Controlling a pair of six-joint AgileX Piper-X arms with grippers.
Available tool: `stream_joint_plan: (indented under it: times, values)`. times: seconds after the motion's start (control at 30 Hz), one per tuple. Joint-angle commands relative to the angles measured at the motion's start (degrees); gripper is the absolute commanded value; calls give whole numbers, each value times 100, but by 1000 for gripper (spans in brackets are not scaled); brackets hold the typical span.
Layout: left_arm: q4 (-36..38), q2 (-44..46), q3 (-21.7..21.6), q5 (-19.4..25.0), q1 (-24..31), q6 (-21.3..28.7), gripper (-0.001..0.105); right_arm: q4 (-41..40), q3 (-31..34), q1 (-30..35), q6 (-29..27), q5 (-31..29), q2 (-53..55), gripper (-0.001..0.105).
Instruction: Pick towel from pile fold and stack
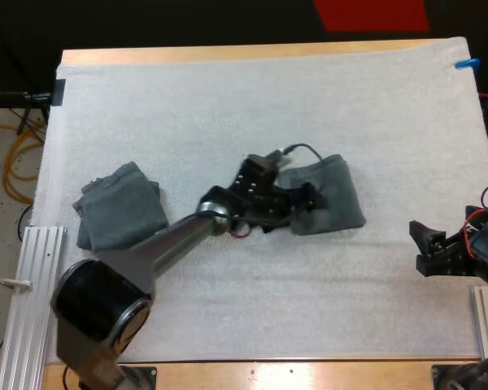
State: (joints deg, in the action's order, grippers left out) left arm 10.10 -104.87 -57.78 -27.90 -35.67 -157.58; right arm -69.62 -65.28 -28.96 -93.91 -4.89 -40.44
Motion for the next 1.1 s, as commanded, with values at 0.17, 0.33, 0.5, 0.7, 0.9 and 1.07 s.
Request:
stream_joint_plan:
  times: [0.17, 0.33, 0.5, 0.7, 0.9, 1.07]
  values:
    - [146, -324, -436, -18, -283, -299, 77, -8, -20, -3, -21, -47, 12, 77]
    - [223, -367, -525, -18, -282, -298, 51, -8, -20, -3, -23, -47, 12, 77]
    - [223, -367, -525, -27, -282, -80, 9, -8, -20, -3, -32, -47, 12, 77]
    - [442, -91, -525, -105, -155, 972, 0, -8, -20, -3, -16, -107, 12, 77]
    - [1496, 589, -525, 80, 553, 2431, 0, -8, -20, -3, 68, -220, 12, 77]
    - [2752, 1227, -525, 355, 1537, 3688, 0, 40, -20, -3, 252, -220, 12, 77]
